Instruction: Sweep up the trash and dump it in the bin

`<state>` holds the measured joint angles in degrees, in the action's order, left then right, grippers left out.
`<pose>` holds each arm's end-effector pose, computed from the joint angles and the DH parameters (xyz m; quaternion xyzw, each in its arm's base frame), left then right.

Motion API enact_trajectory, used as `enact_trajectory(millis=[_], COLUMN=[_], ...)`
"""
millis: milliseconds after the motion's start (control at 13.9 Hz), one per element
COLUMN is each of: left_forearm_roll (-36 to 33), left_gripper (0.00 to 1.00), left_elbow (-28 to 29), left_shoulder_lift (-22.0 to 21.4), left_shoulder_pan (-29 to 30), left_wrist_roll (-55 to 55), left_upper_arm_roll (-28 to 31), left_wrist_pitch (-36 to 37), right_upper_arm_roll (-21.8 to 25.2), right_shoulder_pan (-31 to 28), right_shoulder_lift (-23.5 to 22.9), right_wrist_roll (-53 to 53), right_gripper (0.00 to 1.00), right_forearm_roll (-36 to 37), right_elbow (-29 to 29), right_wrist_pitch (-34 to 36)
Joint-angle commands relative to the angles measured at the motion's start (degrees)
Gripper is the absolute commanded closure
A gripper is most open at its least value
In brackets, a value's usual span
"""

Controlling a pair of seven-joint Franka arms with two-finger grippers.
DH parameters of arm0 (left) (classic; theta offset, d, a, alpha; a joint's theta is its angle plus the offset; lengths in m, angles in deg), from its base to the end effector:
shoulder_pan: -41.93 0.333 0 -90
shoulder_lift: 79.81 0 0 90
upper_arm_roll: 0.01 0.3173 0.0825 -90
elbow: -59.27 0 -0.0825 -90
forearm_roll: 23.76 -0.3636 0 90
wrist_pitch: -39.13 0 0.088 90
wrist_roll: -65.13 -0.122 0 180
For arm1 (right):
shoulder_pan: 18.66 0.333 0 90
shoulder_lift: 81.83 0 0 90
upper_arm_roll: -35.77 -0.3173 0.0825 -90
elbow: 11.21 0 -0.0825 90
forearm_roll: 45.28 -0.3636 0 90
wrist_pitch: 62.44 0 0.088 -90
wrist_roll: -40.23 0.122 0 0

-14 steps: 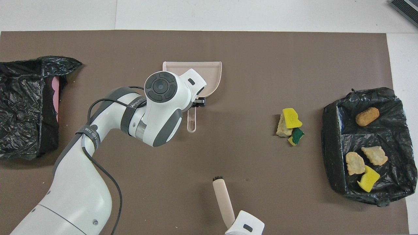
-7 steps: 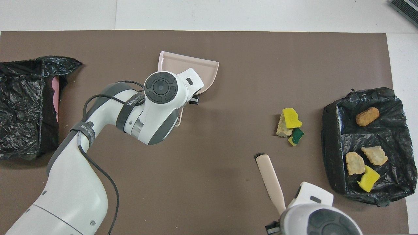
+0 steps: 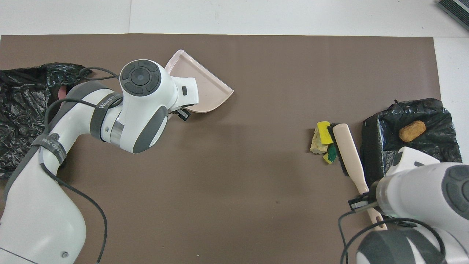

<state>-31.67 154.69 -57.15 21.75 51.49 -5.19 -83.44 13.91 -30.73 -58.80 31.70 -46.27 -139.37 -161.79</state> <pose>0.5982 -0.2682 0.3820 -0.9304 0.3619 -0.0444 0.0380 0.3963 0.0837 0.4992 0.9863 0.1383 -0.0634 0.0643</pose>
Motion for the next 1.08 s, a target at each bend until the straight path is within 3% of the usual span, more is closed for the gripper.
enact_trajectory(millis=[0, 288, 576, 1009], left_forearm_roll=[-0.79, 0.62, 7.55, 7.30], left_gripper=[1.00, 1.00, 1.00, 1.00], left_elbow=[1.79, 2.50, 4.43, 7.76], left_shoulder_lift=[-1.57, -1.83, -2.36, -4.37], left_shoulder_pan=[0.49, 2.42, 5.59, 2.70], left_wrist_roll=[-5.33, -20.09, -38.36, -38.48], left_upper_arm_roll=[-0.45, -0.62, -0.71, -0.45], left_wrist_pitch=[0.92, 1.45, 1.71, 1.72], right_upper_arm_roll=[-0.73, -0.82, -0.82, -0.82], right_shoulder_pan=[-1.38, -1.28, -2.08, -3.31], right_shoulder_lift=[-13.67, -23.71, -22.16, -17.93], right_wrist_roll=[6.13, 8.70, 15.03, 15.03], right_gripper=[1.00, 1.00, 1.00, 1.00], right_forearm_roll=[7.20, 14.70, 14.27, 13.83], right_elbow=[7.73, 10.83, 2.23, -3.33], right_wrist_pitch=[-3.55, -10.15, -13.77, -13.16])
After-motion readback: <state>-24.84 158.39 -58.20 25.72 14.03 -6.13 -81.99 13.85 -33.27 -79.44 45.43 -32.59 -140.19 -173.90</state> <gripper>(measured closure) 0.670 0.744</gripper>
